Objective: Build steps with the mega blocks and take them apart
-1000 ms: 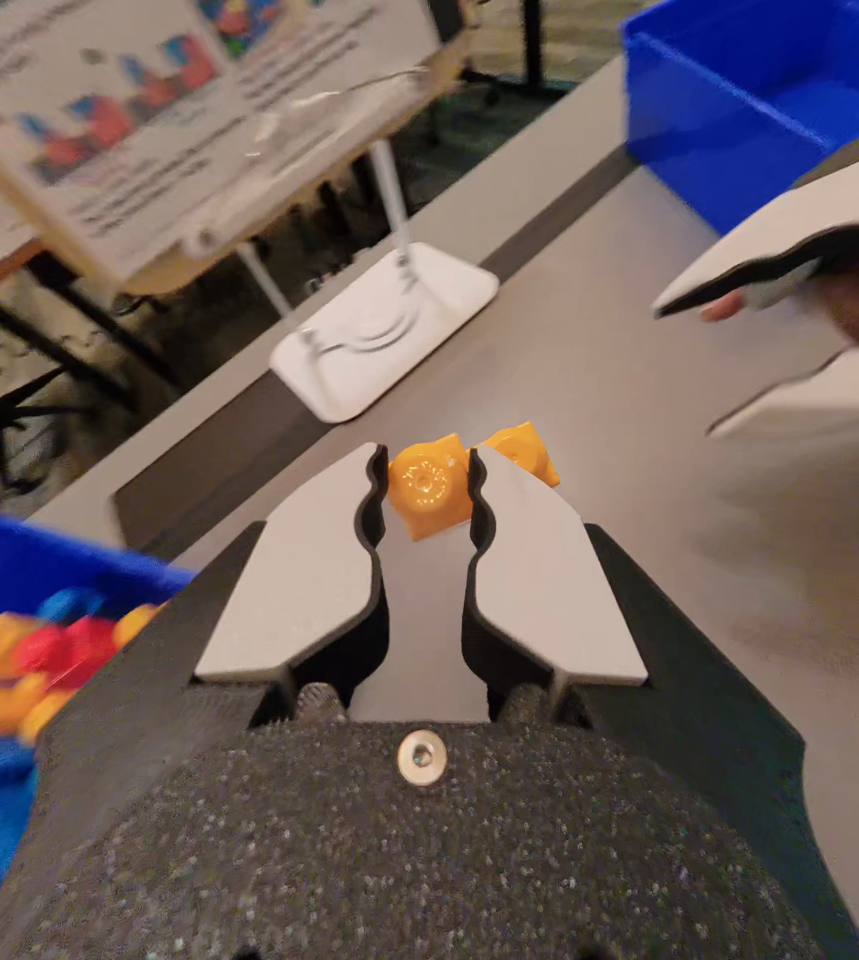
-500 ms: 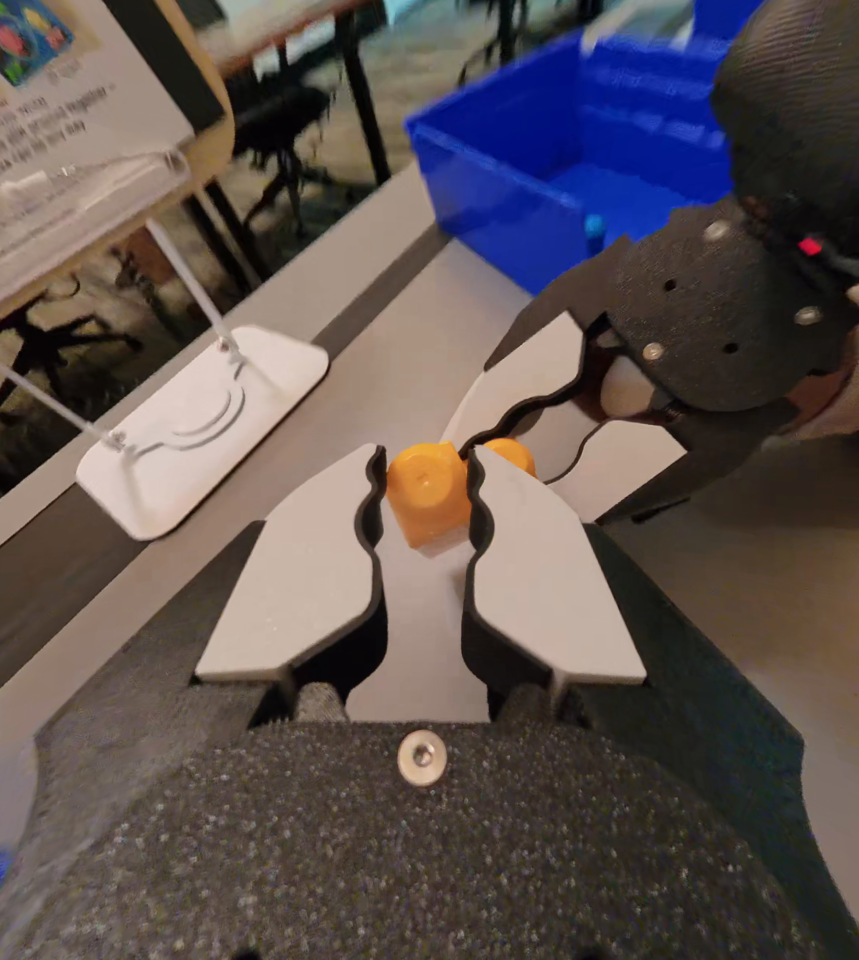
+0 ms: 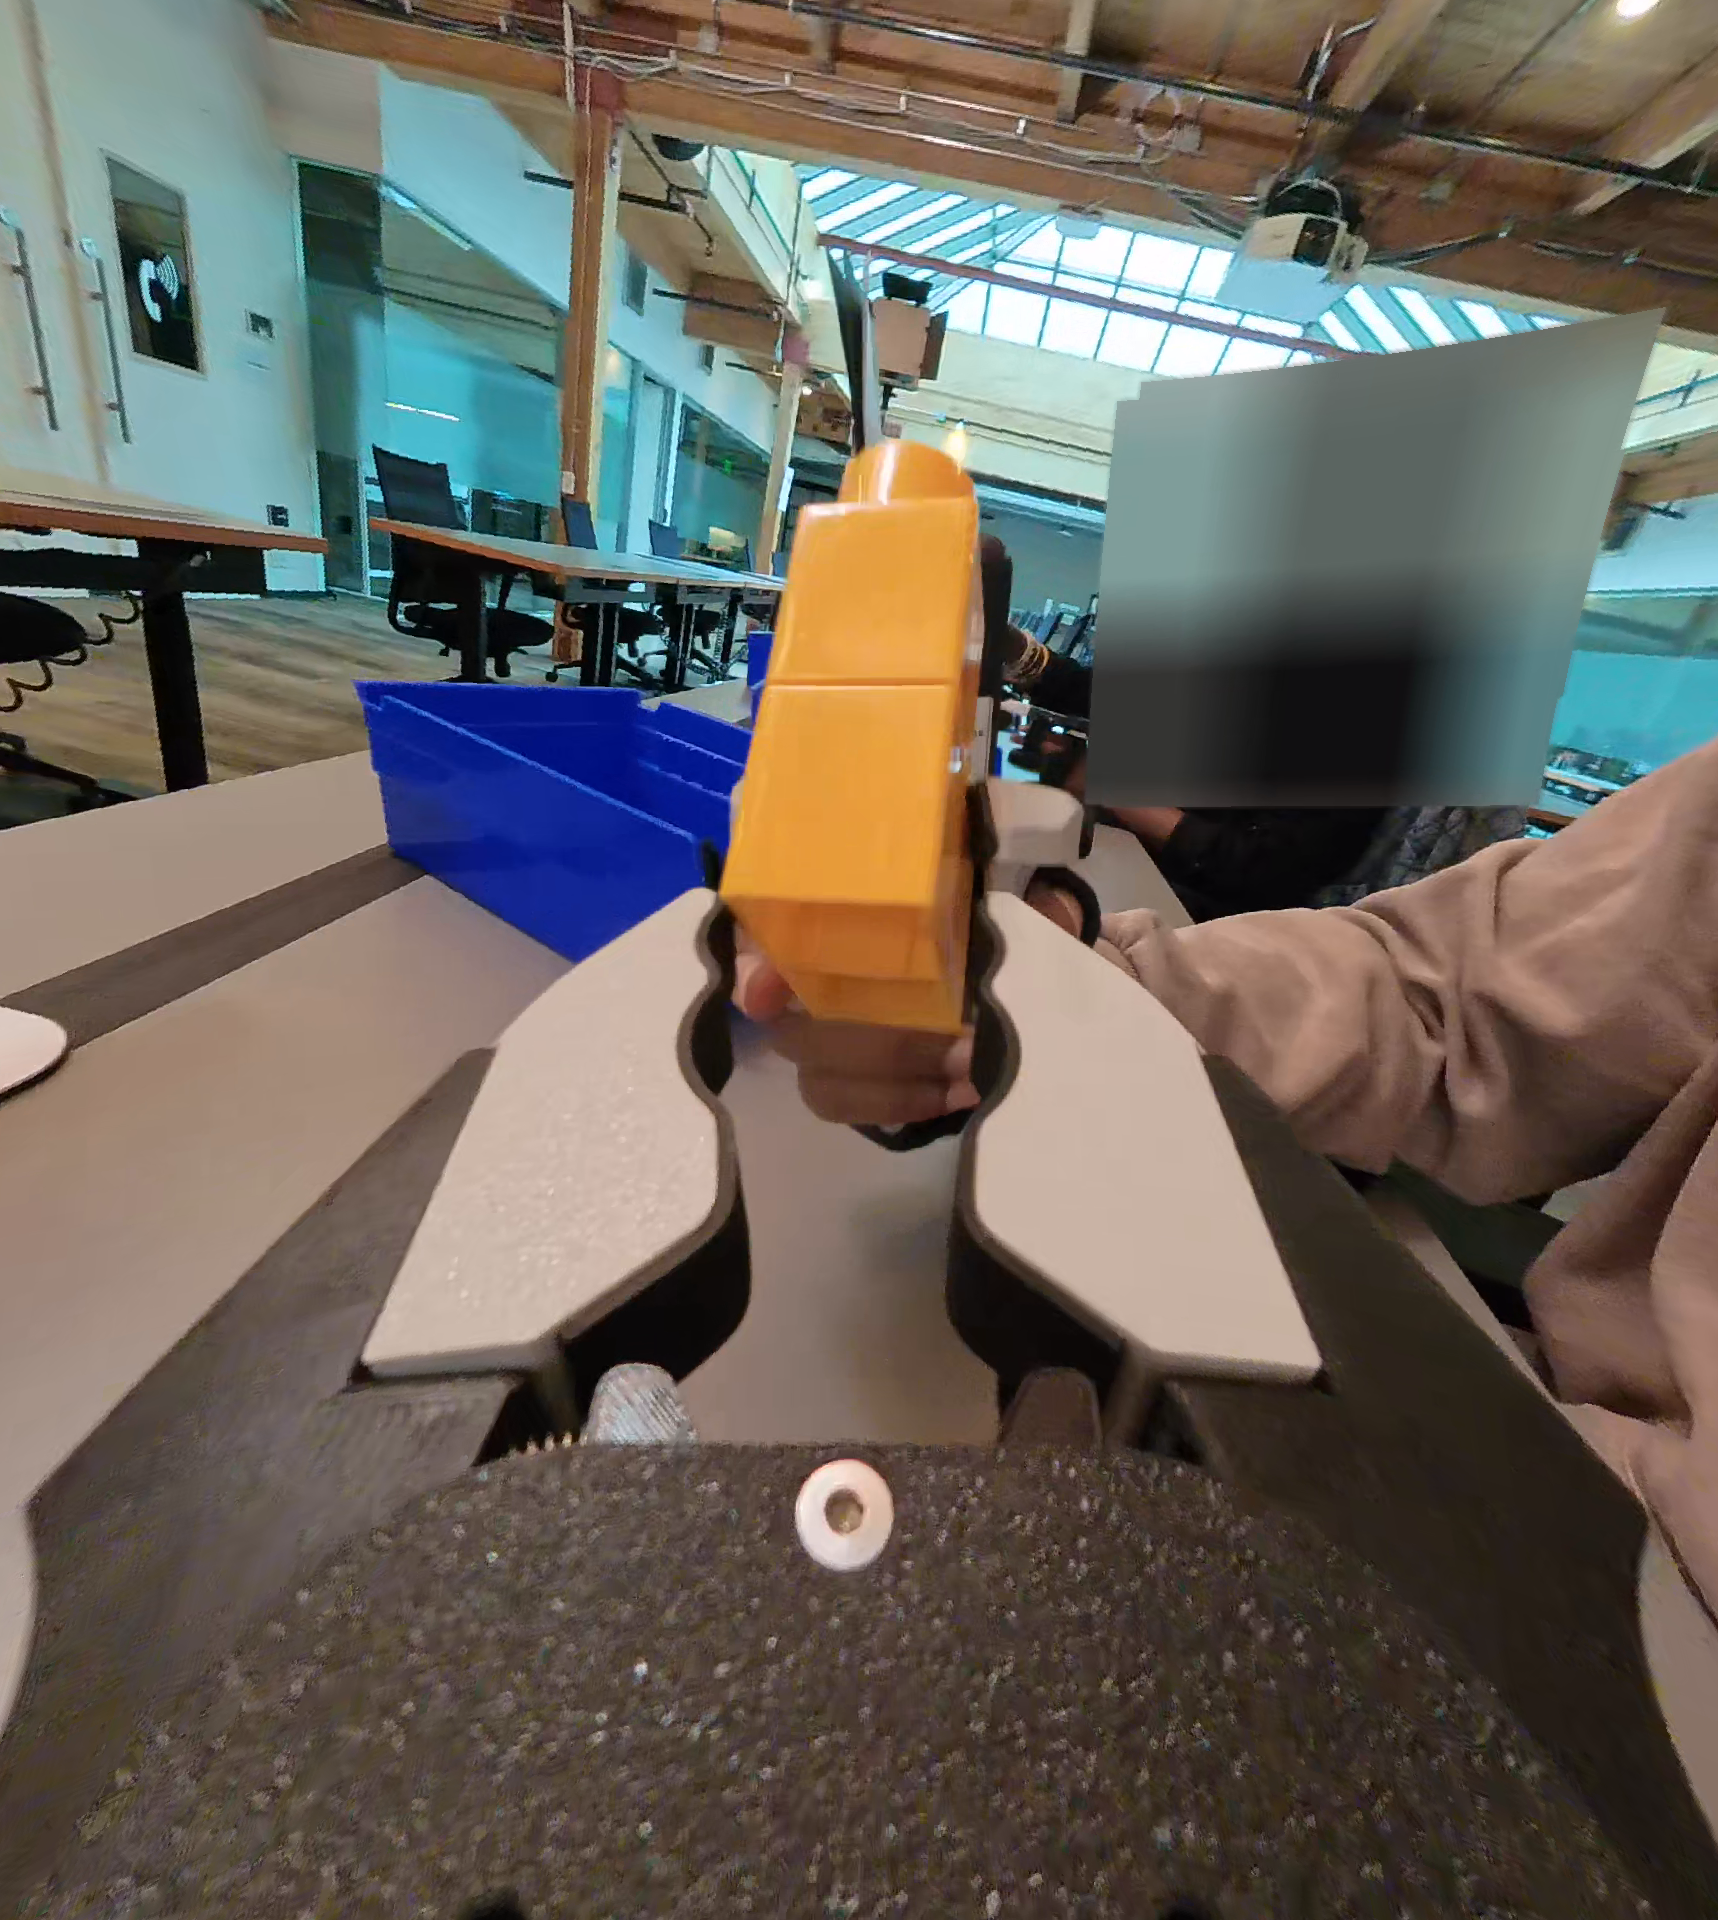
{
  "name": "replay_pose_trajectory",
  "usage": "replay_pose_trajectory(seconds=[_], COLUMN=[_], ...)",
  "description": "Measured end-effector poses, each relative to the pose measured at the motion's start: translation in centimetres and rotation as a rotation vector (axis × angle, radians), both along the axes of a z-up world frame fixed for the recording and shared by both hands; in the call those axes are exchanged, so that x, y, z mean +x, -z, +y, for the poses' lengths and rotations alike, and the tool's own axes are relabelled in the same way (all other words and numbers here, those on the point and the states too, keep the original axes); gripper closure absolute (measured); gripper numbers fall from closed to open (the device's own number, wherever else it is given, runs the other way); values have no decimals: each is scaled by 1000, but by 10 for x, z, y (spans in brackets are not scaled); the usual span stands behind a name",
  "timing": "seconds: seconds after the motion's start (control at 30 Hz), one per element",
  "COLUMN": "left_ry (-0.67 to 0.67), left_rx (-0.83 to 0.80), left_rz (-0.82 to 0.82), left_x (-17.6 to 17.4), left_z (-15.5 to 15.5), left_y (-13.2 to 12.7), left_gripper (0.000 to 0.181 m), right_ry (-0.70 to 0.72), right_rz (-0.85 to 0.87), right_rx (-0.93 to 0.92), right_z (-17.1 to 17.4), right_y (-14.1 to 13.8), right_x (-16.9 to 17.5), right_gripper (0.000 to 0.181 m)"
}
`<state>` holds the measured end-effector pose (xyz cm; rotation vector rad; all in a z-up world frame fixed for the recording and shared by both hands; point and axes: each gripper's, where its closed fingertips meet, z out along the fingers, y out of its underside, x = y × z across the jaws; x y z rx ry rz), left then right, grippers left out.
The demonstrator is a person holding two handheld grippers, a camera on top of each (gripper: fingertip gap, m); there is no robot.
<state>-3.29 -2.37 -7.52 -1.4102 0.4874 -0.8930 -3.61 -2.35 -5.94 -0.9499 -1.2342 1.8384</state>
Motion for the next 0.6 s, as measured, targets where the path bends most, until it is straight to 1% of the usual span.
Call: replay_pose_trajectory(seconds=[0.03, 0.1, 0.17, 0.23, 0.33, 0.4, 0.47, 0.5, 0.53, 0.57, 0.6], left_ry=[10, 34, 37, 30, 36, 38, 42, 41, 41, 44, 49], left_rx=[7, -7, -21, -20, -30, -38, -43, -45, -50, -50, -51], left_rz=[-10, -15, 37, 86, 128, 143, 145, 152, 168, 176, 177], left_x=[2, 4, 3, 1, -4, -7, -7, -6, -5, -4, -4], left_z=[-2, -5, -5, -5, -5, -5, -5, -4, -4, -4, -5], left_y=[-1, -1, 4, 9, 16, 20, 21, 23, 26, 28, 28], left_gripper=[143, 145, 146, 146, 146, 146, 146, 146, 146, 146, 146], right_ry=[-24, -45, -62, -37, 17, 44, 77, 76, 63, 62, 58], right_rz=[-7, -24, -70, -122, -133, -136, -167, -178, -181, -180, -174], right_rx=[11, 29, 65, 128, 193, 217, 263, 275, 276, 273, 274], right_z=[-5, -9, -10, -6, 6, 13, 17, 16, 12, 10, 10], right_y=[2, 5, 10, 15, 5, -1, 3, 6, 8, 9, 9], right_x=[0, 0, 0, 0, 7, 13, 14, 13, 12, 11, 11], right_gripper=[145, 145, 146, 145, 136, 134, 133, 133, 137, 145, 145])
